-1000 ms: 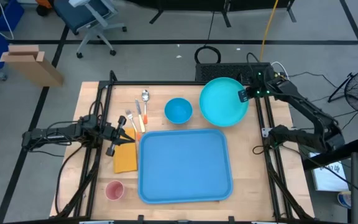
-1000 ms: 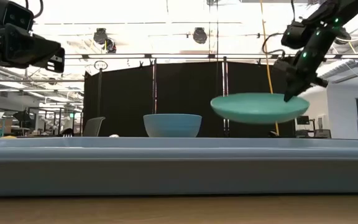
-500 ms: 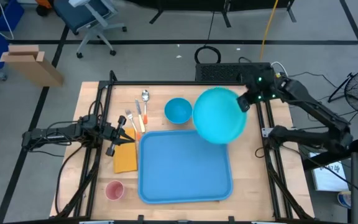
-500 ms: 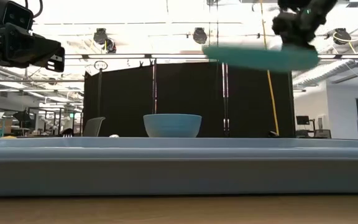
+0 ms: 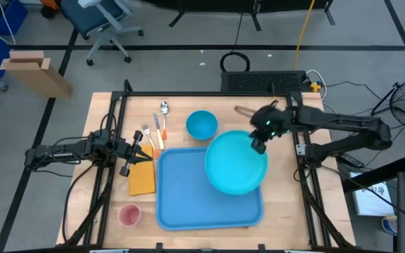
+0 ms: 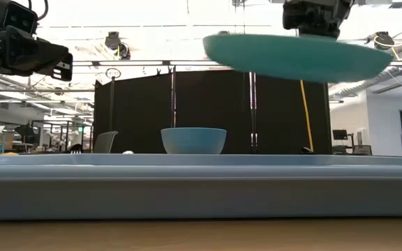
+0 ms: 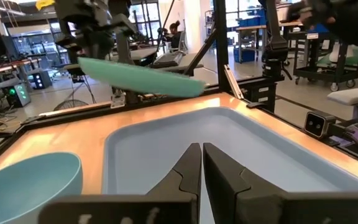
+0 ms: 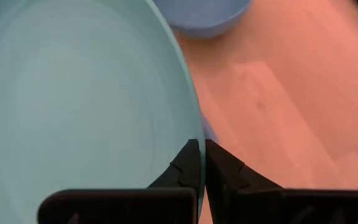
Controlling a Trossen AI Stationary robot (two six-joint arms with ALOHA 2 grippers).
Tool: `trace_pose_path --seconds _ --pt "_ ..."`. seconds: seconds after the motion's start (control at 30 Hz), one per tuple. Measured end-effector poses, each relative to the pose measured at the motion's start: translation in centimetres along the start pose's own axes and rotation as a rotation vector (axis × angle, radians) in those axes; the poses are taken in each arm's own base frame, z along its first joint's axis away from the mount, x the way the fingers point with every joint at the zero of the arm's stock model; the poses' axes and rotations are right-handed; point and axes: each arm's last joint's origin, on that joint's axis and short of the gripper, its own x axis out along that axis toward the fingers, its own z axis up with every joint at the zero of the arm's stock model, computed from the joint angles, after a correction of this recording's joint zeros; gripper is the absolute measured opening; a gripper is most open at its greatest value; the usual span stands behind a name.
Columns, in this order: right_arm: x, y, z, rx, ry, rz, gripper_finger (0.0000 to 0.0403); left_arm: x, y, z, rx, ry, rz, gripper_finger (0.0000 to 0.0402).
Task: Set up tray
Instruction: Put the light green plate on the blue serving tray
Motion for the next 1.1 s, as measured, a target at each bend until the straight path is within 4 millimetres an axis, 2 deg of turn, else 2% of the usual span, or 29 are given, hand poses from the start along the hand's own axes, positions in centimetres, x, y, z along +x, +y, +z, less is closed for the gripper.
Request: trace_pose_path --seconds 0.33,0.57,0.87,1.1 --pt "6.4 4.4 -0.1 -0.134 0.144 -0.006 0.0 0.0 0.0 0.0 -0.024 0.0 0.0 0.0021" --pt "10.3 6.0 -0.3 -0.184 0.189 -0.005 0.0 0.0 0.0 0.0 -0.024 0.0 0.001 0.0021" --pt "13.5 6.5 -0.4 -0.215 0.209 -0.028 0.0 0.0 0.0 0.0 -0.019 0.0 0.001 0.0021" --pt "14.5 6.5 -0.7 -0.22 0.235 -0.039 0.0 0.0 0.0 0.0 -0.016 0.0 0.0 0.0021"
